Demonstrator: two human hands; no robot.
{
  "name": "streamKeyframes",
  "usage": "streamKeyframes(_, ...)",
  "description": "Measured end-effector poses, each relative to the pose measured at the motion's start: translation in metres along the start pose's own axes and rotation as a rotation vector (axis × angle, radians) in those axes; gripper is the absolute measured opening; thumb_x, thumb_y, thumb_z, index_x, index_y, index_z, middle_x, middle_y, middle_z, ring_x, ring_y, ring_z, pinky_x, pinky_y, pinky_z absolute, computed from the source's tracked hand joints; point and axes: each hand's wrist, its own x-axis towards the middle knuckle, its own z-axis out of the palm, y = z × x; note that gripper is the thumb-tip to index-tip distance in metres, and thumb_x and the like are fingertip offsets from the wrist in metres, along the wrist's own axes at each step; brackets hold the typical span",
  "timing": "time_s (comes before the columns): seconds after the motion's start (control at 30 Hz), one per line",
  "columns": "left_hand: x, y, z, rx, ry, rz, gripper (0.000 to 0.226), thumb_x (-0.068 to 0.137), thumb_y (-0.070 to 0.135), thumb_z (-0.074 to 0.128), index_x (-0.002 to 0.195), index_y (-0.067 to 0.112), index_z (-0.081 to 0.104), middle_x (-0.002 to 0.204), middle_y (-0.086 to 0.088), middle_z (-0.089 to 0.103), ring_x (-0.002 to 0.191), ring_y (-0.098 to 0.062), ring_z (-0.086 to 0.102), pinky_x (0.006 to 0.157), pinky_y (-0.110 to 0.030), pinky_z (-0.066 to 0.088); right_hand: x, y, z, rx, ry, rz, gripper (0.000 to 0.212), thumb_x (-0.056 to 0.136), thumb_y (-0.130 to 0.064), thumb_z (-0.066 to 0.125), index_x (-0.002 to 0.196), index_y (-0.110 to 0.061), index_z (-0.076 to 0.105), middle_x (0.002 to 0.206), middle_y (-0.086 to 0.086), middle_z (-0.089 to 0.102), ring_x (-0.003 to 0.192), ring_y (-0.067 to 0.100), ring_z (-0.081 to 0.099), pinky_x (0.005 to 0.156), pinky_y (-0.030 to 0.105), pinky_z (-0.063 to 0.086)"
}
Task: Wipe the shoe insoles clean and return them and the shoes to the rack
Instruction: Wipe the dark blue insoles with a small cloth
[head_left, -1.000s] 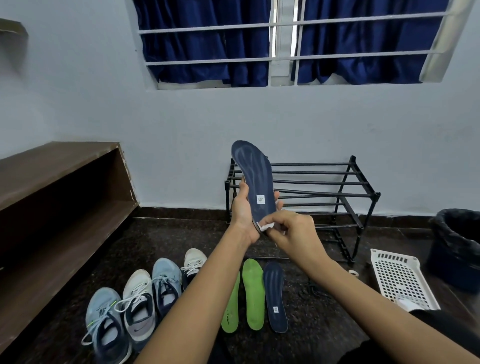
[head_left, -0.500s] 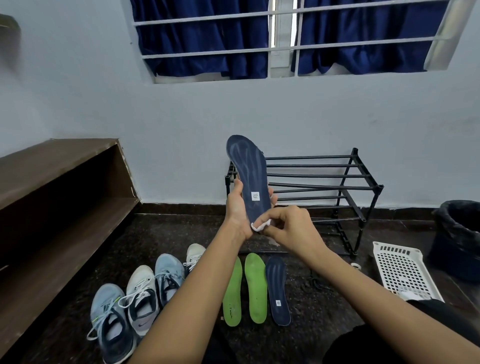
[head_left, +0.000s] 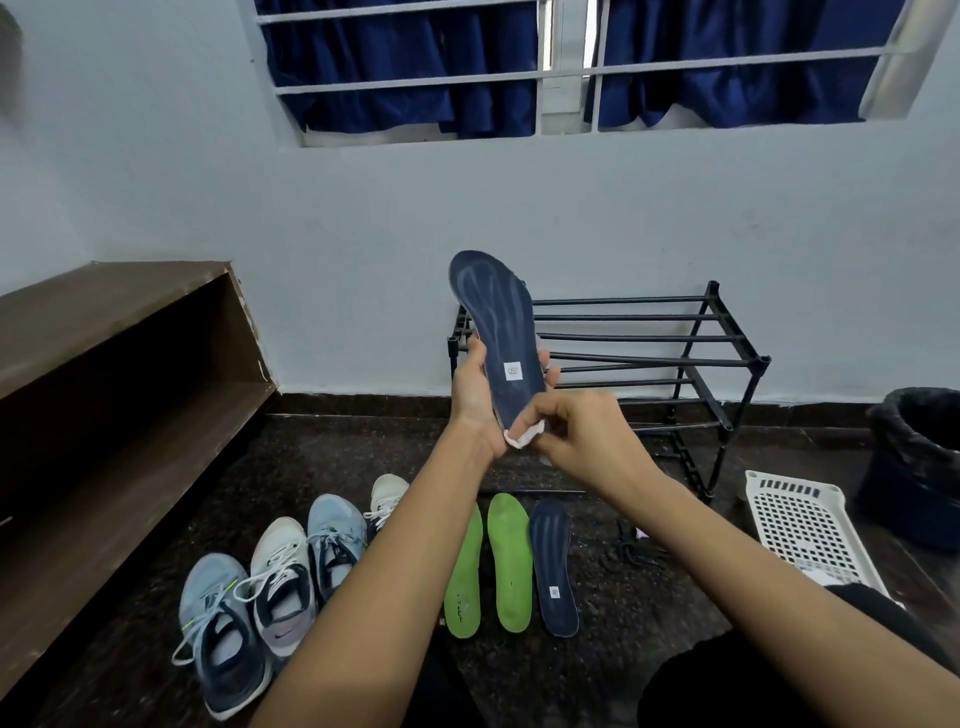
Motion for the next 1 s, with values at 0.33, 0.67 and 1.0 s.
streamKeyframes(0.33,-0.006,-0.018,0.007,0.111,0.084,0.026,0.063,0.100,0.057,0.031,0.093,0.006,0.068,0.078,-0.009,0.070,0.076,-0.020,0.065,0.075,-0.034,0.053,0.001,0.007,0.013,0.033,0.243,-0.093,0.021,0.074,0.007,0.062,0.080,-0.012,0.070,0.072,-0.012,0.063,0.066,-0.010,0.053,0.065,-0.001,0.034)
streamKeyframes(0.67,-0.001,-0.012,0.003,0.062,0.083,0.018,0.054,0.099,0.054,0.037,0.102,0.006,0.061,0.082,-0.011,0.060,0.073,-0.022,0.059,0.071,-0.036,0.054,-0.002,0.006,-0.005,0.004,-0.011,0.097,0.024,0.072,0.003,0.069,0.077,-0.020,0.075,0.062,-0.006,0.063,0.054,-0.002,0.052,0.059,0.006,0.038)
streamKeyframes(1.0,-0.004,-0.024,0.007,0.158,0.103,-0.027,0.062,0.101,0.056,0.031,0.094,0.006,0.067,0.078,-0.009,0.068,0.069,-0.020,0.068,0.065,-0.030,0.056,0.000,0.015,0.005,-0.093,0.257,-0.070,0.023,0.068,0.007,0.066,0.078,-0.011,0.074,0.073,0.004,0.071,0.069,0.014,0.060,0.068,0.017,0.045)
